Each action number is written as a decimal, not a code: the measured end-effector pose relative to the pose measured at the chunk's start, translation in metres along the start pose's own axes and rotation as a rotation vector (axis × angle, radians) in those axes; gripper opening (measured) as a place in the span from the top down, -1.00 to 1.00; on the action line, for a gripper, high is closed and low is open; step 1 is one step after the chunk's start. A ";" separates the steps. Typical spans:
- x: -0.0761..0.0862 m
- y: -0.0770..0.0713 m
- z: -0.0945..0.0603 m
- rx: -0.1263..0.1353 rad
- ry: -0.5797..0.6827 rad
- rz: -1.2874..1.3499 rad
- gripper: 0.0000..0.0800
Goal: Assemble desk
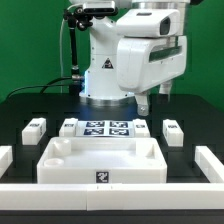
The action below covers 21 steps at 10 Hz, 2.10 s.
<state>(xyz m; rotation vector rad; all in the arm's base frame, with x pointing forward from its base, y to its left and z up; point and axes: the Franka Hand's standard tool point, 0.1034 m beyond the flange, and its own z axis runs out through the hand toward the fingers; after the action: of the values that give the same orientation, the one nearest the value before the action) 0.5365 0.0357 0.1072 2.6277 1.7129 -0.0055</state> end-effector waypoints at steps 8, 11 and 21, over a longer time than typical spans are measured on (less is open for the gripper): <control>-0.047 -0.009 0.026 0.050 -0.006 -0.316 -0.62; -0.070 -0.017 0.060 0.013 0.019 -0.308 -0.62; -0.068 -0.035 0.100 0.003 0.037 -0.284 0.04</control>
Offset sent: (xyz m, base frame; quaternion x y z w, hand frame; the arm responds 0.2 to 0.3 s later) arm 0.0000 0.0000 0.0000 0.0000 0.0000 -0.1938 0.9810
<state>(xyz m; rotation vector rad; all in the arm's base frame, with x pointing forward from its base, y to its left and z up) 0.4774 -0.0127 0.0079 2.3767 2.0822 0.0389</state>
